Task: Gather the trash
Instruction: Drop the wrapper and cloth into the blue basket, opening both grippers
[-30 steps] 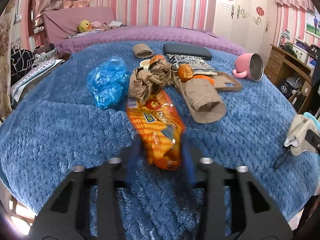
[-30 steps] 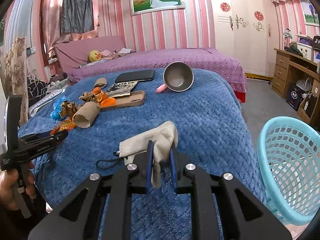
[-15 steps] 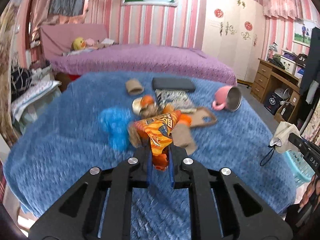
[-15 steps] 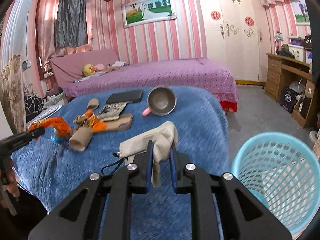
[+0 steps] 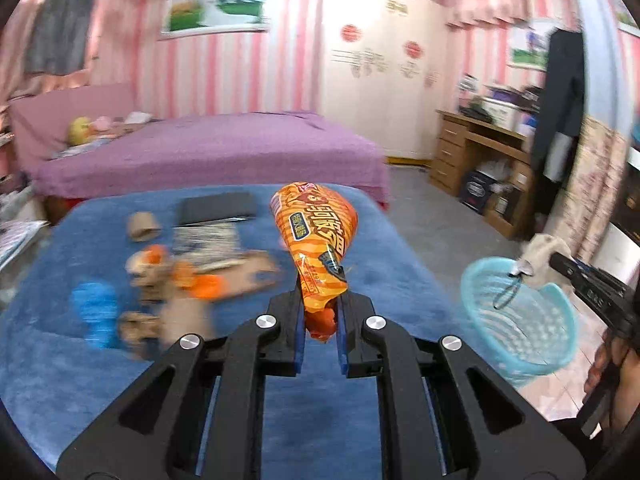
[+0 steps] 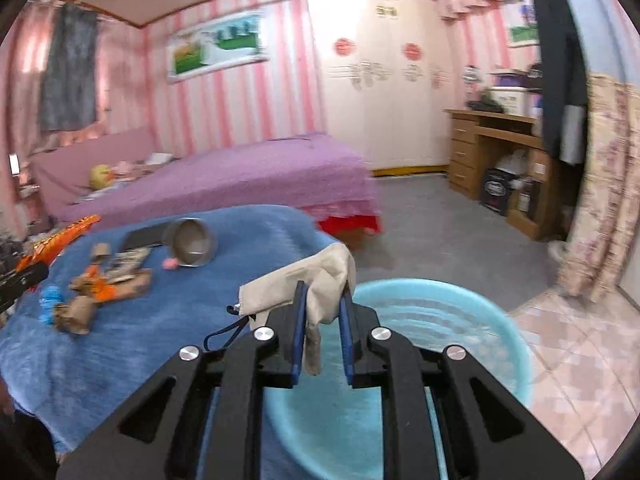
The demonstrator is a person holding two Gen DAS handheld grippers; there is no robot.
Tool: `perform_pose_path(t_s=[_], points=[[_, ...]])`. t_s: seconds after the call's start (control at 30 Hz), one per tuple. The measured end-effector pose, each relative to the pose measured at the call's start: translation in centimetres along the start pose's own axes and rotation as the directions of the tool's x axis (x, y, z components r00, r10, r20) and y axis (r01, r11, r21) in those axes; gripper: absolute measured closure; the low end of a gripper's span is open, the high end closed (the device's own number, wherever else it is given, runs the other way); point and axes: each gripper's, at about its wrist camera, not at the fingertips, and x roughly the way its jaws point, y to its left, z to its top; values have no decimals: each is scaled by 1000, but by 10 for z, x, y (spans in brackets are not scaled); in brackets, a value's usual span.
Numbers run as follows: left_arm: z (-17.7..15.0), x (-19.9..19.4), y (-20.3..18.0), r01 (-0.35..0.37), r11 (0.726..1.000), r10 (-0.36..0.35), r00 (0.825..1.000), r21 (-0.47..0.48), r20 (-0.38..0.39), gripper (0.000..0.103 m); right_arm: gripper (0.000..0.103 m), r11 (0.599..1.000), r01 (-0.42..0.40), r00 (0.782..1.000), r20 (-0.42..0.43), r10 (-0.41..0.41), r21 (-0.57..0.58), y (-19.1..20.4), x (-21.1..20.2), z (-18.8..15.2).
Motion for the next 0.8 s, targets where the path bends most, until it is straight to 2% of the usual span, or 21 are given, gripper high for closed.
perform_pose_path(t_s=[0.1, 0.17, 0.27, 0.57, 0.7, 0.73, 0.77, 0.8], points=[[-10, 21, -47, 67, 996, -66, 997, 56, -29, 92, 87, 996, 82, 997, -13, -81, 37, -37, -2, 0], [-18, 36, -77, 119, 990, -114, 991, 76, -68, 92, 87, 989, 141, 990, -27, -140, 45, -59, -1, -3], [-28, 59, -111, 177, 980, -166, 979, 87, -122, 92, 87, 980, 189, 981, -54, -186, 57, -82, 6, -9], [-40, 108, -179, 268, 953, -239, 952, 142, -193, 92, 88, 969, 224, 972, -100, -214, 104, -116, 25, -21], [-47, 125, -191, 292, 947, -256, 938, 134, -234, 90, 88, 962, 242, 969, -85, -232, 124, -123, 21, -22], [-48, 129, -192, 287, 948, -250, 939, 136, -238, 84, 88, 961, 246, 968, -82, -237, 126, -123, 19, -22], [-49, 131, -192, 278, 950, -240, 941, 140, -239, 65, 88, 960, 249, 967, -82, -240, 130, -124, 18, -23], [-48, 132, -192, 268, 953, -231, 945, 142, -233, 55, 87, 959, 250, 967, -83, -241, 132, -125, 18, -24]])
